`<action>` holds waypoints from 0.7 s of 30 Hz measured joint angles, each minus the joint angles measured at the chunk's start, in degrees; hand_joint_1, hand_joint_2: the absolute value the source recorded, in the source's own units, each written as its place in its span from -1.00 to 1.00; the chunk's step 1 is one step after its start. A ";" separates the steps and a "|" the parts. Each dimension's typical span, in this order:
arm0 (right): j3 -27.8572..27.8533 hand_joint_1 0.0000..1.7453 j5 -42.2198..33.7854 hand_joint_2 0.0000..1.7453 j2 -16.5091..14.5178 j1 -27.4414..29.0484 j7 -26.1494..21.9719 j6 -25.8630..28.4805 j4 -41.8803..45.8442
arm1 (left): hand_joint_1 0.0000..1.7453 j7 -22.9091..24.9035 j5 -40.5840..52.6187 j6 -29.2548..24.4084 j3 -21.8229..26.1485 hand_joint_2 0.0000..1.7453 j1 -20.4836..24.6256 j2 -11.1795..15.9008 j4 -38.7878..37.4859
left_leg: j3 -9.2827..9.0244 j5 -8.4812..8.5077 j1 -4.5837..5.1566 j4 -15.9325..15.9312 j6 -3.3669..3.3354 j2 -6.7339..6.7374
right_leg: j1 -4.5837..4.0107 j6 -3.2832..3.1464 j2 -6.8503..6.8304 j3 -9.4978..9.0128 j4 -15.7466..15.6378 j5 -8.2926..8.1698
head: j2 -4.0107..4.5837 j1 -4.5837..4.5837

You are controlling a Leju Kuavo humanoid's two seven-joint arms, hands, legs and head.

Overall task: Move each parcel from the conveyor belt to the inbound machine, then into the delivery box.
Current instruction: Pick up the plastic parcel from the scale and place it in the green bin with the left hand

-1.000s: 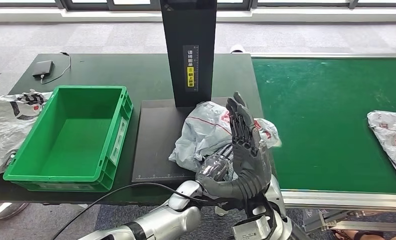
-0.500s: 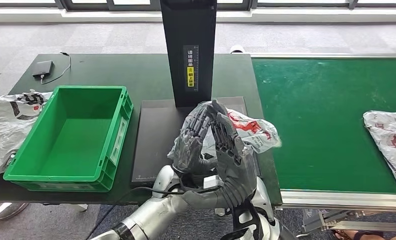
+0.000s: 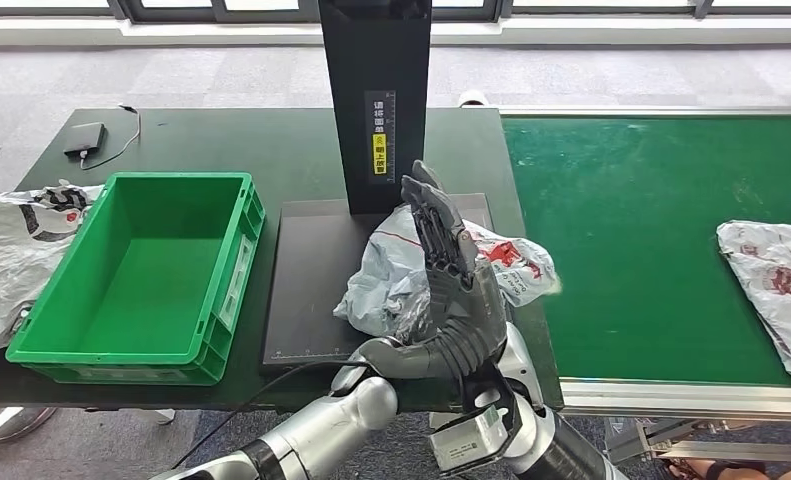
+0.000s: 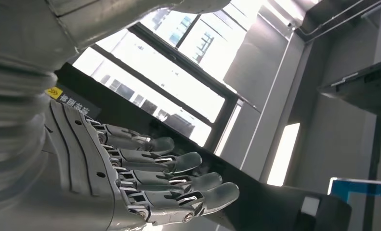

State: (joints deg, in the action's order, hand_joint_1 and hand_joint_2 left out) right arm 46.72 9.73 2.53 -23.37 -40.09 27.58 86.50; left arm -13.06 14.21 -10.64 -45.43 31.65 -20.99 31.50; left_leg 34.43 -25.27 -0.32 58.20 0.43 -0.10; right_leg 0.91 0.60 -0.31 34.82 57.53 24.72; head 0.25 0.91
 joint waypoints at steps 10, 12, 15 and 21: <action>0.18 -1.00 0.88 1.00 -0.45 0.84 0.00 -0.71 -1.28 | -1.00 5.85 -8.18 11.90 -12.11 1.00 6.23 0.13 -6.73 | 0.06 0.00 -0.04 -0.02 0.01 -0.04 | -0.04 -0.02 -0.09 0.01 0.01 0.03 | 0.00 0.02; 0.18 -1.00 1.16 1.00 -0.87 0.61 -0.02 -0.76 -1.30 | -1.00 6.45 -8.53 12.68 -14.13 1.00 6.44 0.13 -7.56 | 0.04 0.00 -0.04 -0.02 0.01 -0.03 | -0.03 -0.02 -0.07 0.01 0.01 0.03 | -0.01 0.01; 0.18 -1.00 1.34 1.00 -1.47 -0.34 -0.04 -0.75 -1.30 | -1.00 6.59 -8.43 13.25 -16.92 1.00 5.75 0.06 -8.30 | 0.03 0.00 -0.04 -0.02 0.01 -0.03 | -0.03 -0.02 -0.06 0.01 0.01 0.03 | -0.01 0.01; 0.18 -1.00 3.32 1.00 -1.87 -0.49 -0.04 0.33 -1.26 | 0.60 7.00 -9.49 12.06 -19.00 1.00 5.48 0.05 -9.21 | 0.02 0.00 -0.03 -0.02 0.01 -0.03 | -0.03 -0.02 -0.07 0.01 0.00 0.03 | 0.00 0.01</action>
State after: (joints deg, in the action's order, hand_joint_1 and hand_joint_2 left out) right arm 46.91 13.05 0.66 -23.86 -40.13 27.91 85.24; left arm -6.06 4.72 1.42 -64.43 37.13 -20.94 22.29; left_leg 34.45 -25.27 -0.36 58.18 0.44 -0.13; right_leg 0.87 0.58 -0.38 34.83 57.53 24.75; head 0.25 0.92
